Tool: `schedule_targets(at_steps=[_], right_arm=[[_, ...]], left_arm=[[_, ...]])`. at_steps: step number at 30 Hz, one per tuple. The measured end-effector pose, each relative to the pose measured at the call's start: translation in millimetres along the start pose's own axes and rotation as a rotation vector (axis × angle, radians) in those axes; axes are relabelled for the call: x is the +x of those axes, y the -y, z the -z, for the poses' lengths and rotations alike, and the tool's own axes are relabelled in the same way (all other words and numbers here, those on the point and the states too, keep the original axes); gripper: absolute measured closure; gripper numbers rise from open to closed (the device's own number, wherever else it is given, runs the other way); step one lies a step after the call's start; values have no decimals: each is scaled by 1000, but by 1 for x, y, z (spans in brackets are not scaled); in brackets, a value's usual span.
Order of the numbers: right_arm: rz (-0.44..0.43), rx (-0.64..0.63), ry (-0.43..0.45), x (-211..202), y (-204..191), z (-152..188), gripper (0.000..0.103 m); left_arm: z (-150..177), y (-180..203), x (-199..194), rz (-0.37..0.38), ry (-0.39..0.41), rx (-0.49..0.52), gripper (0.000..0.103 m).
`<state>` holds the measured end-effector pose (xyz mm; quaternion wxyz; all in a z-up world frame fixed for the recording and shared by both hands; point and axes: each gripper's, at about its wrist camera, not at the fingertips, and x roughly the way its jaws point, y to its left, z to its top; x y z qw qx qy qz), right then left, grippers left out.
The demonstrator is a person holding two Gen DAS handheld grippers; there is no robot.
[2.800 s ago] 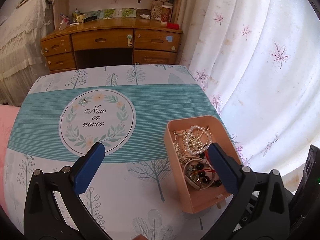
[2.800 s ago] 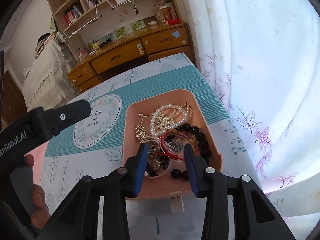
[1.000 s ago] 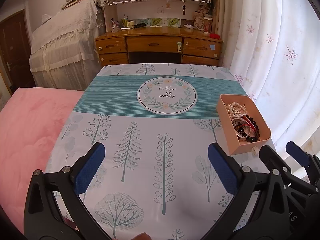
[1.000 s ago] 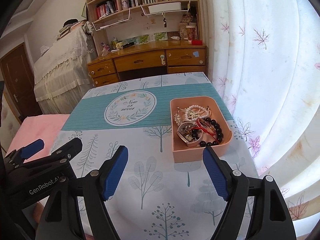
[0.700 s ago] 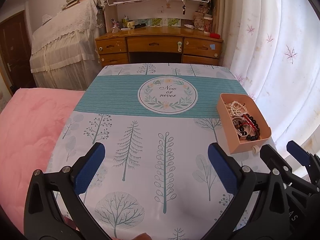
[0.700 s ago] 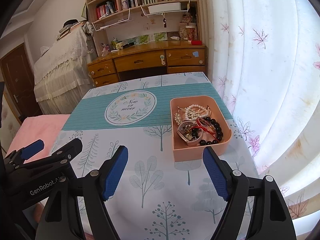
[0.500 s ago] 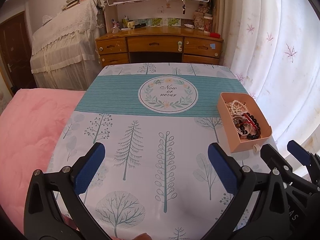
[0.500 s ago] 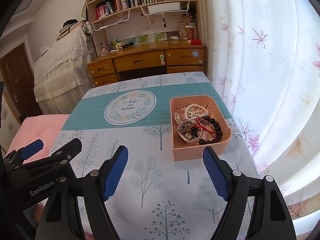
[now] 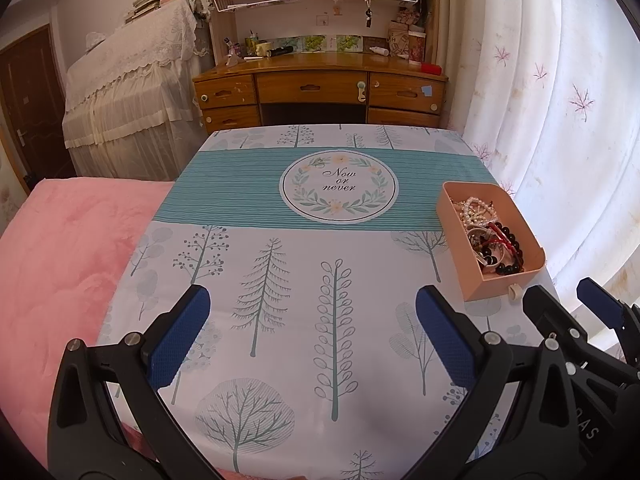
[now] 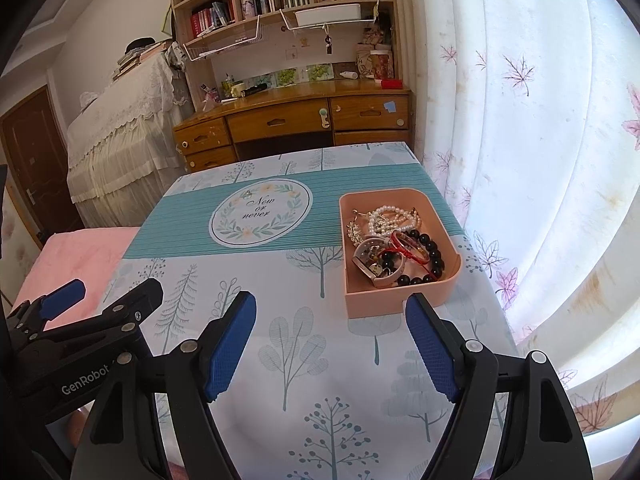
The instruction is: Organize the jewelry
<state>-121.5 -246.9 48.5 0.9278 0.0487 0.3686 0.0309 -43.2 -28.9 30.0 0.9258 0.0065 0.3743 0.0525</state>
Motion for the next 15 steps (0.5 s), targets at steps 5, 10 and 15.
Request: schedule_targets(at_steps=[5,10,15], right_arm=[[2,-2,-1,-1,0,0,25],[2,-1,-2,-1,0,0,25],[4,-4,-7,-3,2,5,25]], left_arm=[[2,-2,-1,-1,-2,1,1],[3,-3,-1,-1,-3,3,1],[7,-7,-2,-1,-12,1,1]])
